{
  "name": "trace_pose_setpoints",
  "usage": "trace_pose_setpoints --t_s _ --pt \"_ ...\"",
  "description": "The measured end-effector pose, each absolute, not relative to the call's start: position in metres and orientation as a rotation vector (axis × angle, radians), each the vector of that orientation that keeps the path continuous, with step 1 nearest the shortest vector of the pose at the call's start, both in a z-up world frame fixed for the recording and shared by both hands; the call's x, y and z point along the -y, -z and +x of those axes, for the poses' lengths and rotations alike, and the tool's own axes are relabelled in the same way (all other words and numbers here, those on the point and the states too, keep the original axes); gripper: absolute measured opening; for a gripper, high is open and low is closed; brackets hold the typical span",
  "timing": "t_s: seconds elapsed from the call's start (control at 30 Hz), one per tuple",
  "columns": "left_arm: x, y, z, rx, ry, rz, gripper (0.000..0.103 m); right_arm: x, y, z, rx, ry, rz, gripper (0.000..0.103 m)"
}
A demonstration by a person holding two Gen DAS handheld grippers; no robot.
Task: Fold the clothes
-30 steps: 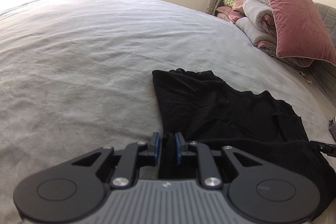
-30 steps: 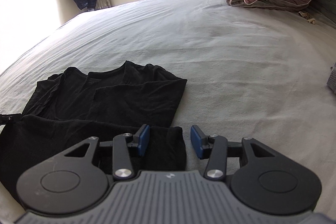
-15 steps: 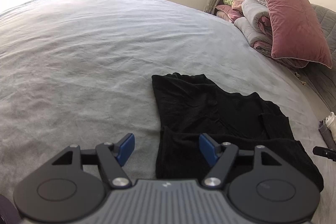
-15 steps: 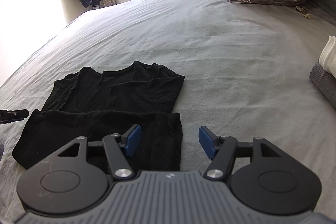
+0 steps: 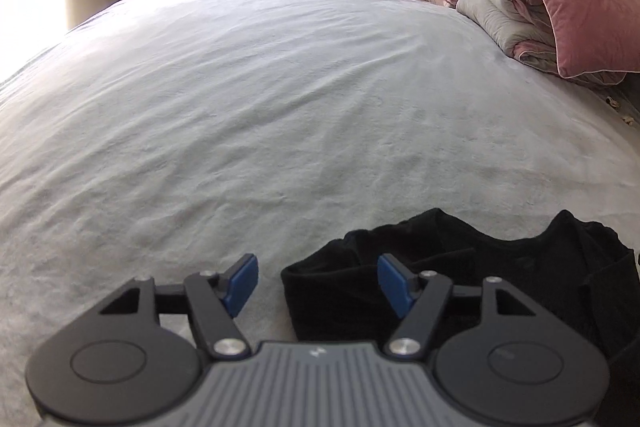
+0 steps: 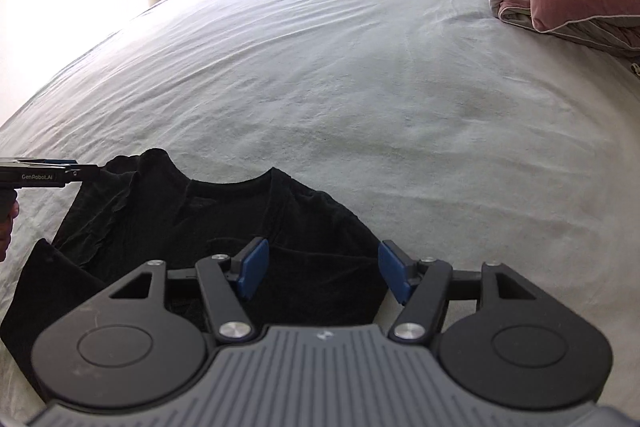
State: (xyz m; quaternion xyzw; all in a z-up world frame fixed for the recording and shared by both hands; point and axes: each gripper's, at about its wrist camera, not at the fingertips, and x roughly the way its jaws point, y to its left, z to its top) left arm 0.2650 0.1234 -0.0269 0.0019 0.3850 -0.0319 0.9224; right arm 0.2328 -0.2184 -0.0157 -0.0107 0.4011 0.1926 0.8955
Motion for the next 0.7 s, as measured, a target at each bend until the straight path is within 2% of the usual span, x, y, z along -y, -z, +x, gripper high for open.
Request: trace_pose_setpoints --t_s 0.1,0.13,0.3,0.33,0.4,0.43,0.47,0.5,0.53,0.7 --pt "-0.117 0.034 0.284 -0.813 0.079 0.039 0.066 0.212 0.022 0.256 -0.843 -0.405 -0.044 0.065" --pt "-0.116 0.038 0.289 -0.828 0.079 0.045 0.062 0.210 0.025 0.262 -0.847 -0.404 -0.049 0.065" --pt "-0.112 0.046 0.295 -0.811 0.073 0.041 0.062 0.199 0.045 0.286 -0.897 -0.400 -0.087 0.063" --pt "-0.112 0.046 0.295 -0.809 0.079 0.038 0.058 0.197 0.048 0.287 -0.892 -0.397 -0.102 0.061" --pt "-0.111 0.046 0.294 -0.812 0.109 0.025 0.042 0.194 0.052 0.287 -0.883 -0.400 -0.117 0.056" --pt "-0.109 0.046 0.292 -0.816 0.130 0.018 0.027 0.194 0.053 0.286 -0.881 -0.406 -0.116 0.046" --pt "-0.108 0.045 0.290 -0.820 0.153 0.012 0.009 0.194 0.053 0.284 -0.878 -0.412 -0.114 0.030" --pt "-0.106 0.045 0.288 -0.824 0.176 0.006 0.004 0.194 0.053 0.283 -0.883 -0.431 -0.107 0.022" --pt "-0.104 0.044 0.285 -0.819 0.179 0.008 0.004 0.194 0.052 0.282 -0.890 -0.443 -0.106 0.006" --pt "-0.104 0.027 0.263 -0.741 0.177 -0.004 0.003 0.193 0.042 0.272 -0.853 -0.430 -0.095 0.004"
